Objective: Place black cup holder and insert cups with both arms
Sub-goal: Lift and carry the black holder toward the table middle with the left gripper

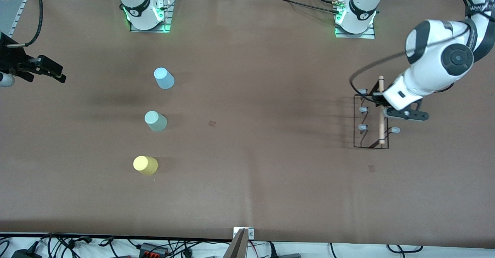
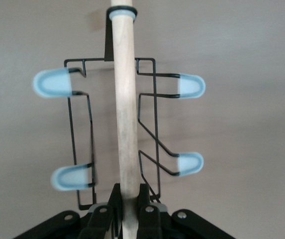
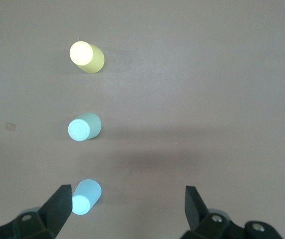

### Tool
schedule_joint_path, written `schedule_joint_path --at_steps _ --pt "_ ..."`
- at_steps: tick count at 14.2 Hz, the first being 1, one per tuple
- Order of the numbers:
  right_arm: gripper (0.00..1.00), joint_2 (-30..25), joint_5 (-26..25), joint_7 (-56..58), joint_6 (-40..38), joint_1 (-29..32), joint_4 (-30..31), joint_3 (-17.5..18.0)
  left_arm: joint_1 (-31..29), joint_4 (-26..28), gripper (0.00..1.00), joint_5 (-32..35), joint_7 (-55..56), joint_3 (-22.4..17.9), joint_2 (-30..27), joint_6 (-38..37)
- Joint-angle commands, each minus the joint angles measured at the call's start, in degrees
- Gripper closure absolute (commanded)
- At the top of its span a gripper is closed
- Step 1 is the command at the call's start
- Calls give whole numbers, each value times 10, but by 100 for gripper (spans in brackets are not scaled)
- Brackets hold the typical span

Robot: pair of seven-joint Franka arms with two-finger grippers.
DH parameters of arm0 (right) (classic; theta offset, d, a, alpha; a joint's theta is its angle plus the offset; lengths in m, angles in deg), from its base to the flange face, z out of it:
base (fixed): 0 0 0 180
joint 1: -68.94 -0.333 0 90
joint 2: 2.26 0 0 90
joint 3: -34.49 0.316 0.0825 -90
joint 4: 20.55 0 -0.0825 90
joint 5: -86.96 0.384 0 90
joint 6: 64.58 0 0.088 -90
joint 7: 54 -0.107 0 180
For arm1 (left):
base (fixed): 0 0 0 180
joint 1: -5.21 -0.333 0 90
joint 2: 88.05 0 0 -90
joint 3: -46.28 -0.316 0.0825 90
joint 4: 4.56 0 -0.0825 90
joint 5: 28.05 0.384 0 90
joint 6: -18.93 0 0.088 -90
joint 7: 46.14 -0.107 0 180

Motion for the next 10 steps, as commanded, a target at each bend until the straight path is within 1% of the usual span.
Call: schedule_joint_path --at_steps 1,2,3,6,7,9,10 --pt "0 -5 -6 -1 -4 9 1 5 30 -160 99 -9 79 55 77 -75" --pt "0 -4 -5 -1 -4 14 1 12 52 -199 99 -9 119 70 103 -76" --pt "0 -5 -5 -1 -3 15 1 15 79 -227 99 -8 152 74 127 -76" --pt "0 -5 -5 -1 -4 21 1 17 182 -296 99 -6 251 71 204 -66" --pt "0 -5 -5 -1 -3 24 1 20 212 -339 99 -5 276 69 241 -57" --pt "0 -5 -5 -1 -3 25 1 24 264 -401 98 -3 327 66 300 -23" --pt "0 -5 -5 -1 -4 24 1 24 277 -416 98 -3 356 66 317 -7"
